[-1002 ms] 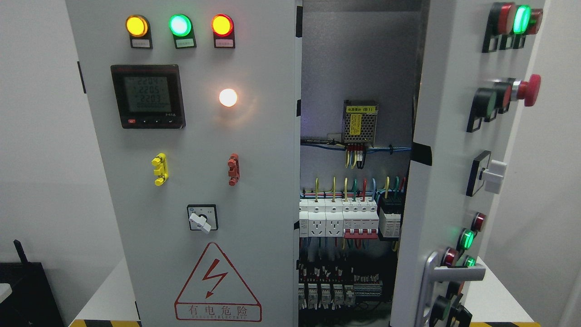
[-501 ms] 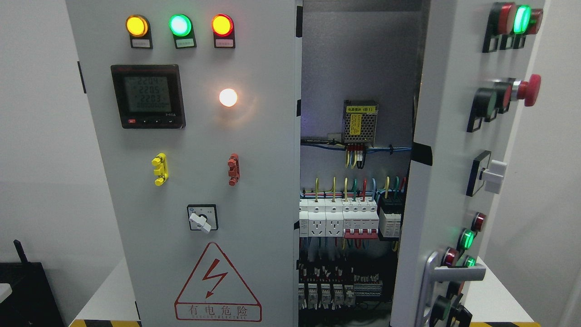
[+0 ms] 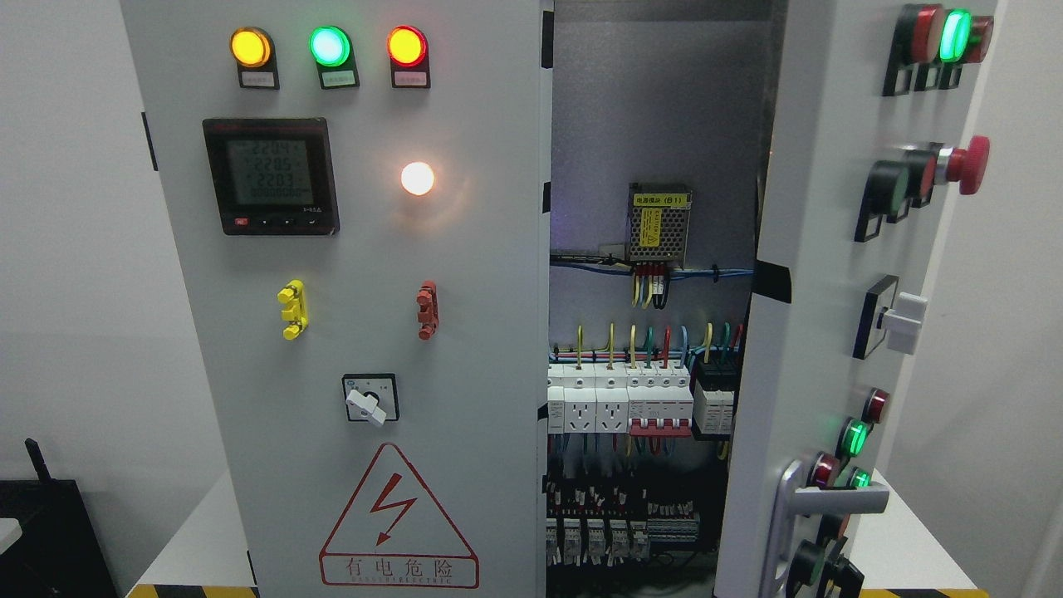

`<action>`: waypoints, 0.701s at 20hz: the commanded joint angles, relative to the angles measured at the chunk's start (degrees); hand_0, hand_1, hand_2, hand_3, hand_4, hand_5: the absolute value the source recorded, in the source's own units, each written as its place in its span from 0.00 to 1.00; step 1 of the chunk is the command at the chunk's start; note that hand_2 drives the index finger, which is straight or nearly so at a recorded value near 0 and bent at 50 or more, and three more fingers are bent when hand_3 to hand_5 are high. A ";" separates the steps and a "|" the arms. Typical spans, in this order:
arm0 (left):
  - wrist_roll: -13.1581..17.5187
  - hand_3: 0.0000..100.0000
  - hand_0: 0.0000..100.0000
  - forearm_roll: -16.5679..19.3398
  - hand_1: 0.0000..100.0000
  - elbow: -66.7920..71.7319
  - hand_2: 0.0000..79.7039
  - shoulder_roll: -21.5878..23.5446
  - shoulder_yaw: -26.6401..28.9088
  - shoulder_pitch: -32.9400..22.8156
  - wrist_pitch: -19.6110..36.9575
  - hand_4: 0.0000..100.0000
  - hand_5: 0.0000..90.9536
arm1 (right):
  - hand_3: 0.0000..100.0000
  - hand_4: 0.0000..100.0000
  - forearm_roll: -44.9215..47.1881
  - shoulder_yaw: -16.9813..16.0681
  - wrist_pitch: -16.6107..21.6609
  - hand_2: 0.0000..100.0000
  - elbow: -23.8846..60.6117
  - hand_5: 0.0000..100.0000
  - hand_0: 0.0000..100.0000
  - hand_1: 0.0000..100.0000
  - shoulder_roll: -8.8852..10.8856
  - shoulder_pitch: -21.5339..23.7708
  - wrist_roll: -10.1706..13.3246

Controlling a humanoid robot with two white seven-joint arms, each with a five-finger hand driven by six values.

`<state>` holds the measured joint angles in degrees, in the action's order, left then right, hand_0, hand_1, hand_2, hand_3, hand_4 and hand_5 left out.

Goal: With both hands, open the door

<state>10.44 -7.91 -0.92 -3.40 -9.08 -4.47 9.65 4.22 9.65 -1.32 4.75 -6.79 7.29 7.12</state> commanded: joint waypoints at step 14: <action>0.63 0.00 0.12 -36.87 0.39 -93.28 0.00 29.98 19.53 -29.10 5.37 0.00 0.00 | 0.00 0.00 0.00 0.02 0.00 0.00 0.00 0.00 0.12 0.39 0.02 0.00 0.00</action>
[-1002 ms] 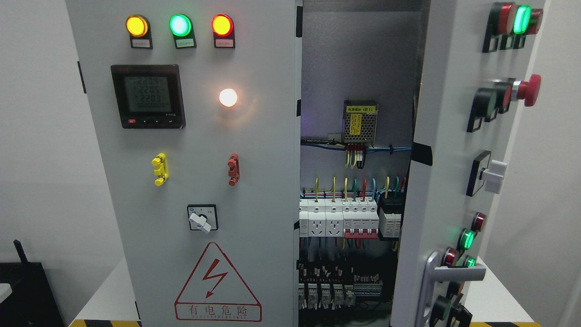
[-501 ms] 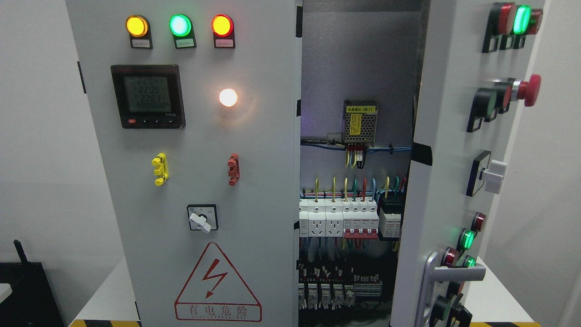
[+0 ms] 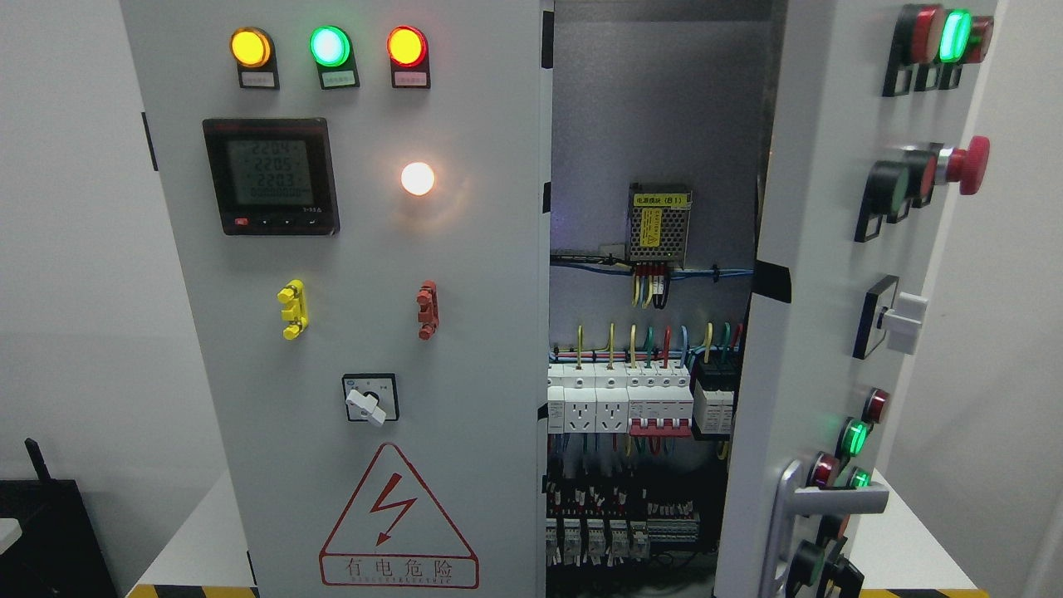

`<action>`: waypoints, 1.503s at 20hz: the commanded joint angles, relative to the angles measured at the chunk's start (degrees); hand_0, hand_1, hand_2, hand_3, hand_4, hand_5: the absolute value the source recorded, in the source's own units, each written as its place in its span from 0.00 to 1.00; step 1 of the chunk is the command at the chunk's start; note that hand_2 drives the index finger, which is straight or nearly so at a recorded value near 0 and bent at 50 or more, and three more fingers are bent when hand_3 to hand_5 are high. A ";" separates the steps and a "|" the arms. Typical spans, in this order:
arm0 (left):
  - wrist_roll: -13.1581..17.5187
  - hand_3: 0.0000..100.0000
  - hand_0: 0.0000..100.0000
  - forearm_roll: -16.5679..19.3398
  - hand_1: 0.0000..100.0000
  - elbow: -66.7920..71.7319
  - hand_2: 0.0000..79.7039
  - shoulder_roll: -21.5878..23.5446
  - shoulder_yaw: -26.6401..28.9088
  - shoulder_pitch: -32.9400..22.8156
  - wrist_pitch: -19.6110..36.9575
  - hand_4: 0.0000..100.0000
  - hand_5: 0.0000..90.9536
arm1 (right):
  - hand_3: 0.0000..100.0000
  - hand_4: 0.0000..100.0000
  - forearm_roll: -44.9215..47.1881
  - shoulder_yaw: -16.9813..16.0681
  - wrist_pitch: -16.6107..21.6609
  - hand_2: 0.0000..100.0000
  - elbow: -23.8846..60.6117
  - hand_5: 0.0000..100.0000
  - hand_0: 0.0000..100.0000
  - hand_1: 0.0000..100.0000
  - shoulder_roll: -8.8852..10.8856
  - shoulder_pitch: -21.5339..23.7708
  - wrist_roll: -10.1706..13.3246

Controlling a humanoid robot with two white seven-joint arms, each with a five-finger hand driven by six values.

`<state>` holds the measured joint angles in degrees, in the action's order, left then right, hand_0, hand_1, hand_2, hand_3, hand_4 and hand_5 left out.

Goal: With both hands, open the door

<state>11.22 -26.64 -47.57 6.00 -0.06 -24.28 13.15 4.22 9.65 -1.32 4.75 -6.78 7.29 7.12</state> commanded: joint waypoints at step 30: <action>29.39 0.00 0.12 -63.89 0.39 -49.11 0.00 72.65 36.71 -14.75 3.20 0.00 0.00 | 0.00 0.00 0.00 -0.07 0.00 0.00 0.00 0.00 0.12 0.39 0.01 0.00 0.00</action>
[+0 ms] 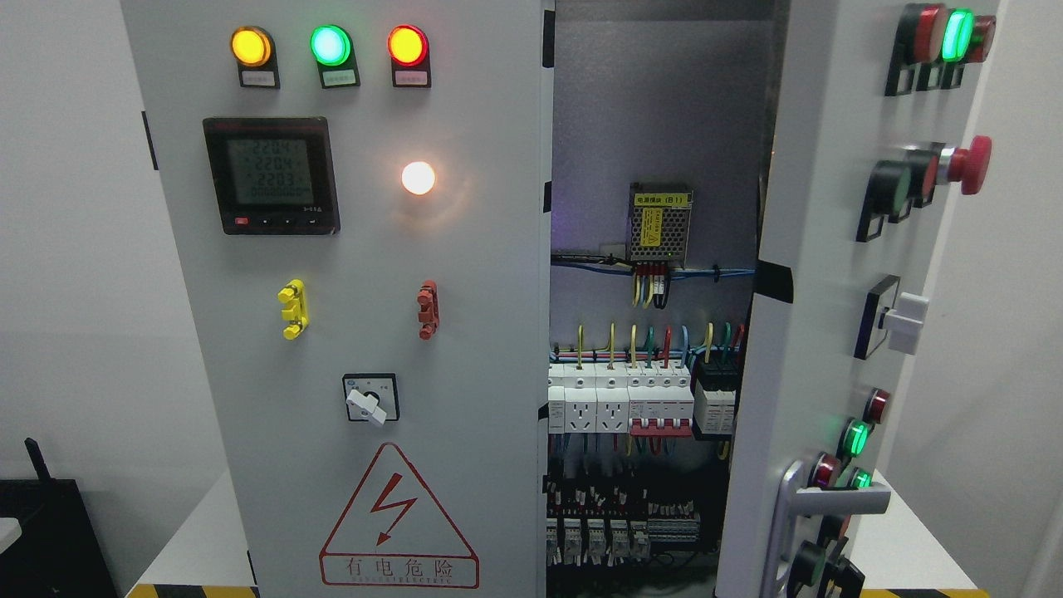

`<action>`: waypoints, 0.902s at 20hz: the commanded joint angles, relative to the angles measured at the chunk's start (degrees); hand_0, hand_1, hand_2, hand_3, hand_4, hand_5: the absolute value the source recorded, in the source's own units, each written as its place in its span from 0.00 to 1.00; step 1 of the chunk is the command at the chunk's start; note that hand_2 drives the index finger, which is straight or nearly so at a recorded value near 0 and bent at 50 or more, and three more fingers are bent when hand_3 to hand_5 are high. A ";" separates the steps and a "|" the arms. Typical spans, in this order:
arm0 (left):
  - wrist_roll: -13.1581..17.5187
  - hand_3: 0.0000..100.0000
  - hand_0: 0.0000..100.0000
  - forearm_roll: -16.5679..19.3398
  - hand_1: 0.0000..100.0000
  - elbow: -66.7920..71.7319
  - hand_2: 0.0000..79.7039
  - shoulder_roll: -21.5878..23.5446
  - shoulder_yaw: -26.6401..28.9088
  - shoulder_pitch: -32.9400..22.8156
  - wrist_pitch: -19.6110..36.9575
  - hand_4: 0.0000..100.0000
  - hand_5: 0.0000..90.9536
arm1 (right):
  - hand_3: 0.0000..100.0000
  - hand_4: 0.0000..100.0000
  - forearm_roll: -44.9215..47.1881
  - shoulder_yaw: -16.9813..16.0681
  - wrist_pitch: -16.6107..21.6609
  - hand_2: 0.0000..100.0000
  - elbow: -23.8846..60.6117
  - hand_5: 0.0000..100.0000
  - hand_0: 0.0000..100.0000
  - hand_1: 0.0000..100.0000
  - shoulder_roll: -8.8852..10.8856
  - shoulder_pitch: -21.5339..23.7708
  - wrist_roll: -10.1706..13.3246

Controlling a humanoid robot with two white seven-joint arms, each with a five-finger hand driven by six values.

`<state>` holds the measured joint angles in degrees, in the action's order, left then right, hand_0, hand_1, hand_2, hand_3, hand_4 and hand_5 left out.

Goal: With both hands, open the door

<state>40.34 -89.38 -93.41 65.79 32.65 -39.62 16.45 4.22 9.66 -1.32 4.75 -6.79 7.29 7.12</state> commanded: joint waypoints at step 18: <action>-0.17 0.00 0.12 -1.50 0.39 -6.17 0.00 10.51 -67.34 73.43 -16.01 0.00 0.00 | 0.00 0.00 0.00 0.01 0.00 0.00 0.00 0.00 0.12 0.39 0.03 0.00 0.00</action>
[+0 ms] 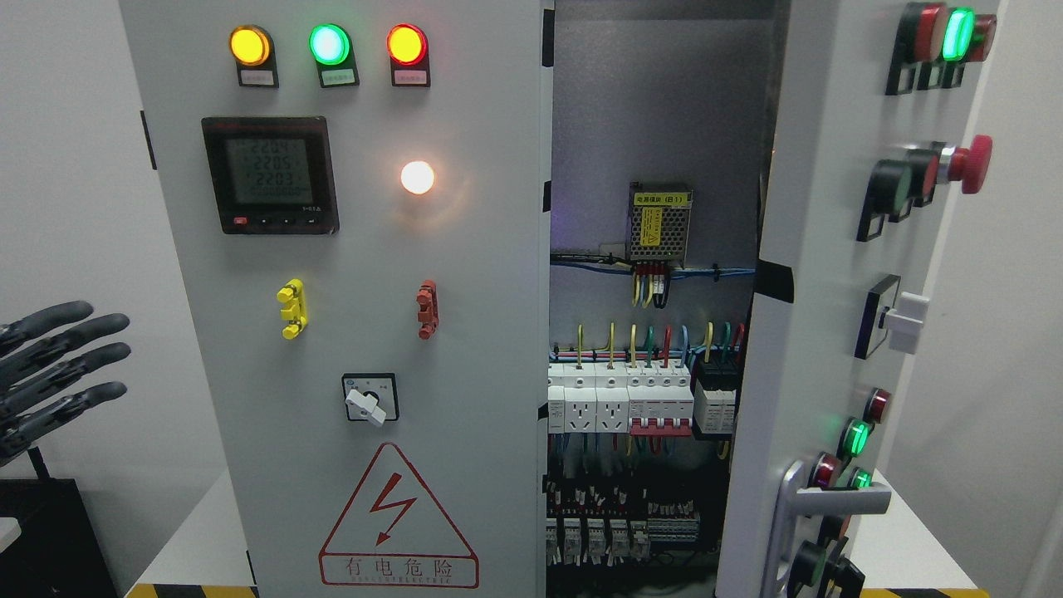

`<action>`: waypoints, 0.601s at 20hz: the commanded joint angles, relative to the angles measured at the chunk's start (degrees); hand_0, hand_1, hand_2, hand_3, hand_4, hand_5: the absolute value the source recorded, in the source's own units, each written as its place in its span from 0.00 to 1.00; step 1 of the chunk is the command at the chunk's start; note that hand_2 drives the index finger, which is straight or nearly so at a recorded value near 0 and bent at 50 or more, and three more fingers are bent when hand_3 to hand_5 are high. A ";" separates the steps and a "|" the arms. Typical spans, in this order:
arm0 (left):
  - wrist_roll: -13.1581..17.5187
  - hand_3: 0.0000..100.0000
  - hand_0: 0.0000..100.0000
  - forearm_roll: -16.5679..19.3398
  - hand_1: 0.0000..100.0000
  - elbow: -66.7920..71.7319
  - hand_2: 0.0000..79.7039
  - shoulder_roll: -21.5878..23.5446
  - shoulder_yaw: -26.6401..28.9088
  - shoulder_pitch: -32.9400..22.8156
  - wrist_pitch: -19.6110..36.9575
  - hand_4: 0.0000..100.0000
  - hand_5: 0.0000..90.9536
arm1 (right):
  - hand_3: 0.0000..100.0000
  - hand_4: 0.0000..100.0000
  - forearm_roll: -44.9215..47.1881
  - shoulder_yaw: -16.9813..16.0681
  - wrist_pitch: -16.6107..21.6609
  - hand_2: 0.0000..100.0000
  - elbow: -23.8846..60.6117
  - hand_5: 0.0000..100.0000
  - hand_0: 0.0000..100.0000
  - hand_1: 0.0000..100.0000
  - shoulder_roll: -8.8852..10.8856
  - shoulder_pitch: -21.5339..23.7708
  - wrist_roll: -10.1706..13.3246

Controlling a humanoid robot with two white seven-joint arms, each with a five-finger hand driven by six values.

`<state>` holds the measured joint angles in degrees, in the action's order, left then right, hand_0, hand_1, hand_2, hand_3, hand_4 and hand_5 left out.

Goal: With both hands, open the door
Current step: 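Raise the left hand toward the gap of the partly open door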

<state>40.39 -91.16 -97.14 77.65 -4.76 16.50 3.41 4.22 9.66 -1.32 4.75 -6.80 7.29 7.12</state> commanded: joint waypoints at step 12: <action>-5.40 0.00 0.12 -0.33 0.39 -2.00 0.00 -15.86 -61.75 54.32 -6.65 0.00 0.00 | 0.00 0.00 0.00 -0.08 0.00 0.00 0.00 0.00 0.12 0.39 0.03 0.00 0.00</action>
<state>36.92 -91.15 -98.72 71.32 -37.14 53.38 -2.03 4.22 9.64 -1.31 4.74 -6.78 7.29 7.13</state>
